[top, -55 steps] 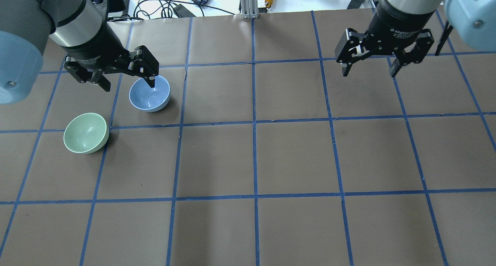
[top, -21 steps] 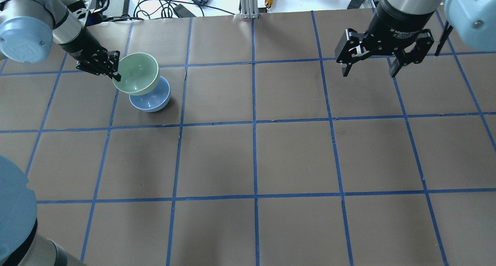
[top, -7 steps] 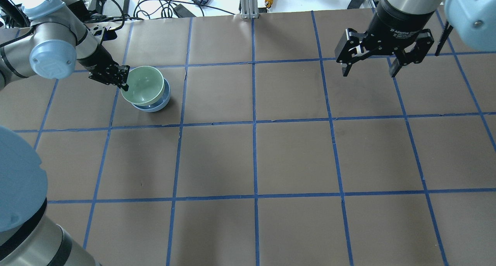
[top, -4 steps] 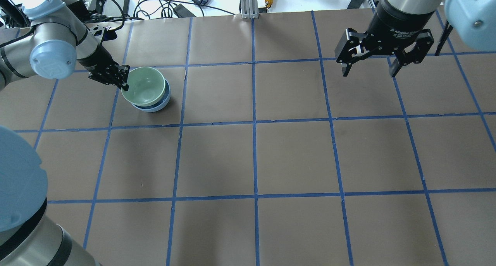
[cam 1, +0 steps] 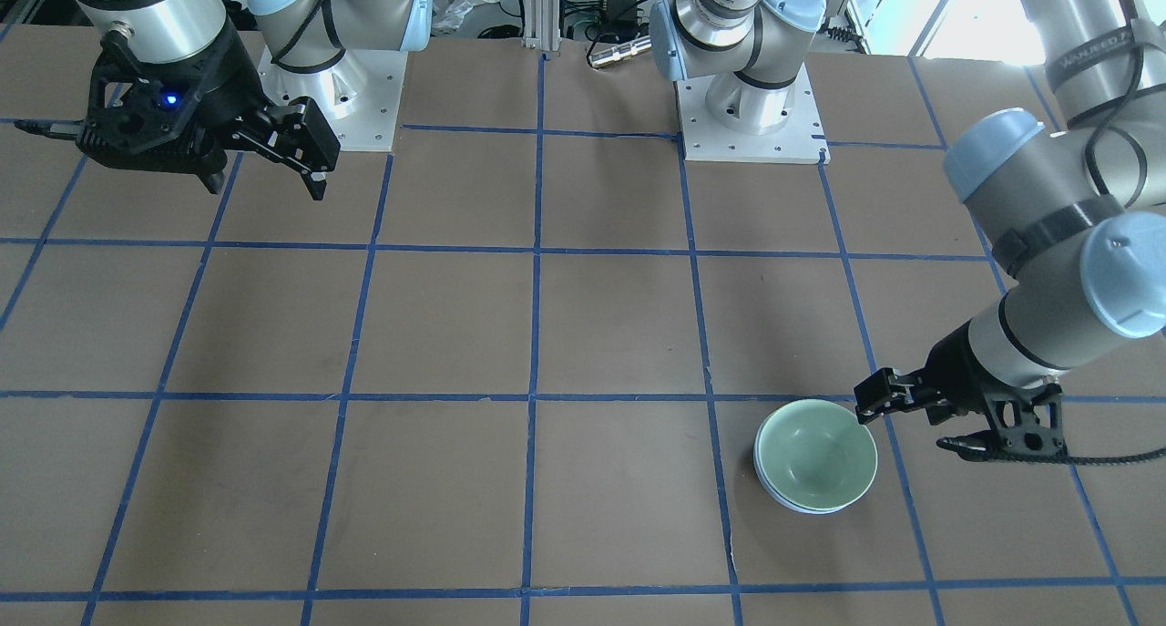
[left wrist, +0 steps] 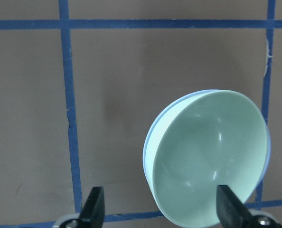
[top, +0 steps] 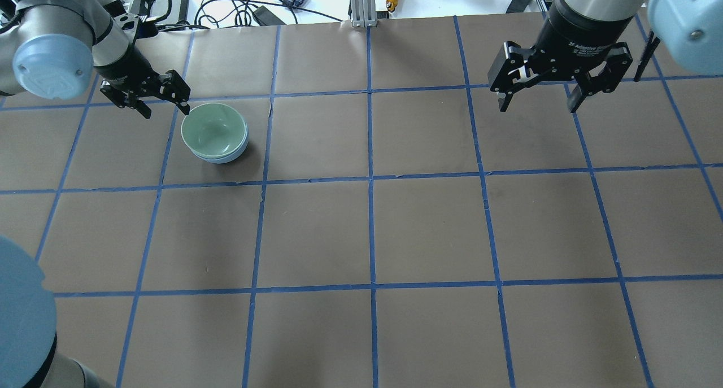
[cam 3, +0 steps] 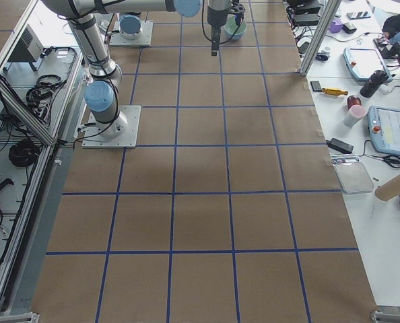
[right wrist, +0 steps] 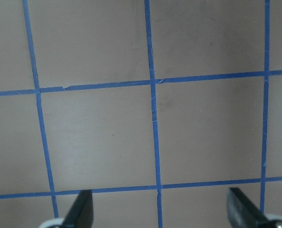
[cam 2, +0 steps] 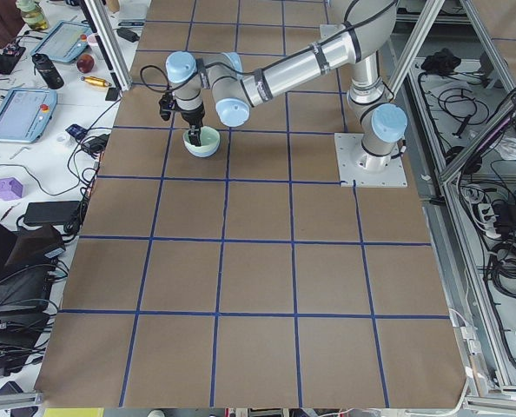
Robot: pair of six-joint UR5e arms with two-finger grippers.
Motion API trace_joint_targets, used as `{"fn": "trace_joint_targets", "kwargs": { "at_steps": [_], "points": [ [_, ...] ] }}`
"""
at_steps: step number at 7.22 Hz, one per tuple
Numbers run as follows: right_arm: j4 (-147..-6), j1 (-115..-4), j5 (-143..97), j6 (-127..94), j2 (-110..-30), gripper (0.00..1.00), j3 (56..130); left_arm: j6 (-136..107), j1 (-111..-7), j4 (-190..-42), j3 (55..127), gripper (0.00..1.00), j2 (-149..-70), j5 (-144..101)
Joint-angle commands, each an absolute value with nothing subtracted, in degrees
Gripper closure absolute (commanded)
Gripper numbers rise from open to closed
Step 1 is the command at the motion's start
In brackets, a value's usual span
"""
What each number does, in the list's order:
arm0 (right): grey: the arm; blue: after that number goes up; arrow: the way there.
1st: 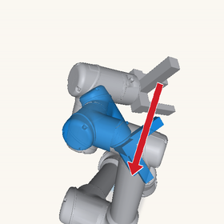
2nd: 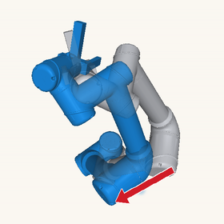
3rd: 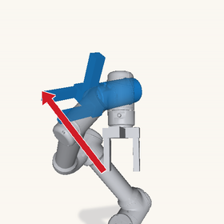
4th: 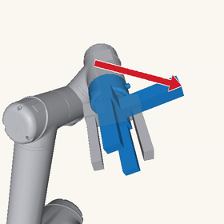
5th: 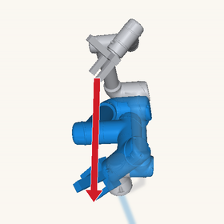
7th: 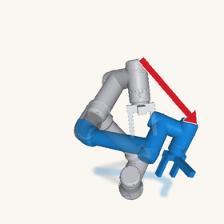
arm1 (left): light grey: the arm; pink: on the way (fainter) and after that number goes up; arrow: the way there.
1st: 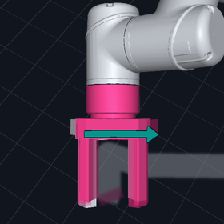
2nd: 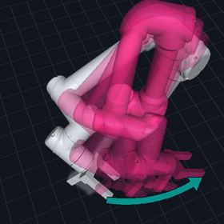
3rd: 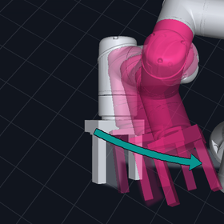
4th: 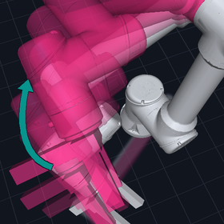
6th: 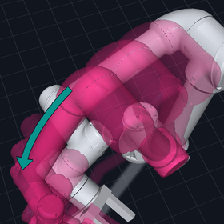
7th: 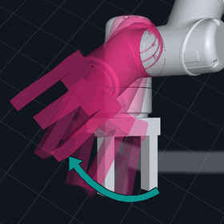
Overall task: Stack green bowl on blue bowl
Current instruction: 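Open the left gripper and raise it away from the stacked bowls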
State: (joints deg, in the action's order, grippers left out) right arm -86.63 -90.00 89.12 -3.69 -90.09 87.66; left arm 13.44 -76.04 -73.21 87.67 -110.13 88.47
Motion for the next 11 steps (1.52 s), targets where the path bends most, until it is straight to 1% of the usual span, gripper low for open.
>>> {"fn": "trace_joint_targets", "kwargs": {
  "at_steps": [1,2,3,5,7,11],
  "points": [
    [-86.6,-90.0,89.1,-3.7,-90.1,0.00,87.6,5.5,-82.3,-79.3,87.4,0.08,-102.4,92.9],
    [-86.7,-90.0,89.1,-3.7,-90.1,0.00,87.7,1.7,-83.7,-80.8,87.5,0.05,-99.7,92.2],
    [-86.6,-90.0,89.1,-3.7,-90.1,0.00,87.6,1.4,-85.1,-85.3,87.4,0.02,-97.0,90.9],
    [-86.6,-90.0,89.1,-3.7,-90.1,0.00,87.6,-1.0,-85.9,-89.6,87.5,0.00,-92.9,89.0],
    [-86.7,-90.0,89.1,-3.7,-90.1,0.00,87.7,-3.2,-89.5,-89.2,87.5,0.00,-93.1,90.2],
    [-86.7,-90.0,89.1,-3.7,-90.1,0.00,87.6,-2.9,-89.4,-89.1,87.5,0.00,-92.4,90.4]
  ]
}}
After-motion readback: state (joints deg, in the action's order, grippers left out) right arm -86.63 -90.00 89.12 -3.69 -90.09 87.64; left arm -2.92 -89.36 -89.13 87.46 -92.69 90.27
